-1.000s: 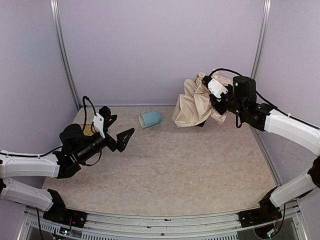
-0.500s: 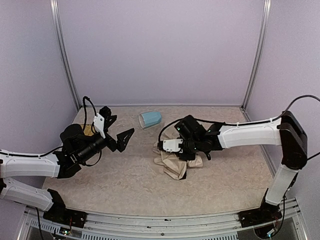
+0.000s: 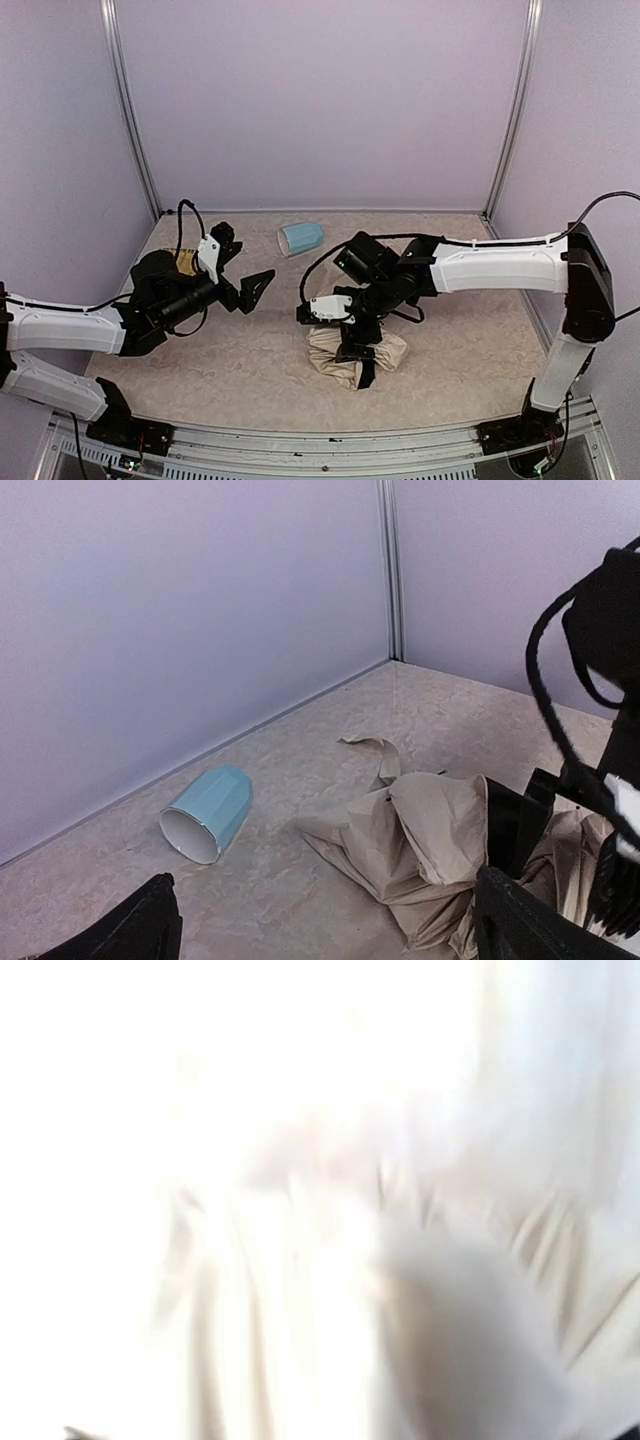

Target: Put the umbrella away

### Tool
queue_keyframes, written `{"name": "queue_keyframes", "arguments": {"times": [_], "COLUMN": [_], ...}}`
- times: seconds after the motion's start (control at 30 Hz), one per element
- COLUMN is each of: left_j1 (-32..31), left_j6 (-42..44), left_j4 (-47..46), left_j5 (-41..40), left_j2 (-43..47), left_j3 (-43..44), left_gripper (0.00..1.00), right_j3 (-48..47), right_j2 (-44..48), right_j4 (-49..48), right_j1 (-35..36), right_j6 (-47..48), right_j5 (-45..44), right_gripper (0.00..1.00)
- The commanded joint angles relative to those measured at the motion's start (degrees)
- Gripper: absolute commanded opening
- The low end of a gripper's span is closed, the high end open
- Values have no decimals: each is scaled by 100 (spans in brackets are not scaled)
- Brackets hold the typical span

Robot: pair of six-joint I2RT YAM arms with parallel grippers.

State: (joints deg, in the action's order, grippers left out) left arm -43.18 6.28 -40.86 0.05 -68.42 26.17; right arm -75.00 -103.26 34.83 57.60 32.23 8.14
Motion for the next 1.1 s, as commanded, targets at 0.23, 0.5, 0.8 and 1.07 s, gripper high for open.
{"name": "queue_keyframes", "arguments": {"times": [0.23, 0.5, 0.8, 1.07], "left_j1": [-367, -691, -1008, -993], "left_j6": [191, 85, 435, 390], "left_j4": [248, 157, 417, 393], "left_j5": [108, 142, 316, 541], "left_j2": [-455, -1767, -3042, -3202], "left_j3": [466, 1420, 2399, 2480], "left_gripper": [99, 95, 96, 96], "right_j3": [650, 1296, -271, -1593], "right_j2": [2475, 2266, -377, -2137], "right_j4": [-1450, -3157, -2689, -2021], "right_j1": [-239, -3292, -4018, -4020], "right_j6": [-399, -4204, -4304, -4216], "right_j5": [2066, 1077, 528, 363], "right_gripper": [100, 83, 76, 69]}}
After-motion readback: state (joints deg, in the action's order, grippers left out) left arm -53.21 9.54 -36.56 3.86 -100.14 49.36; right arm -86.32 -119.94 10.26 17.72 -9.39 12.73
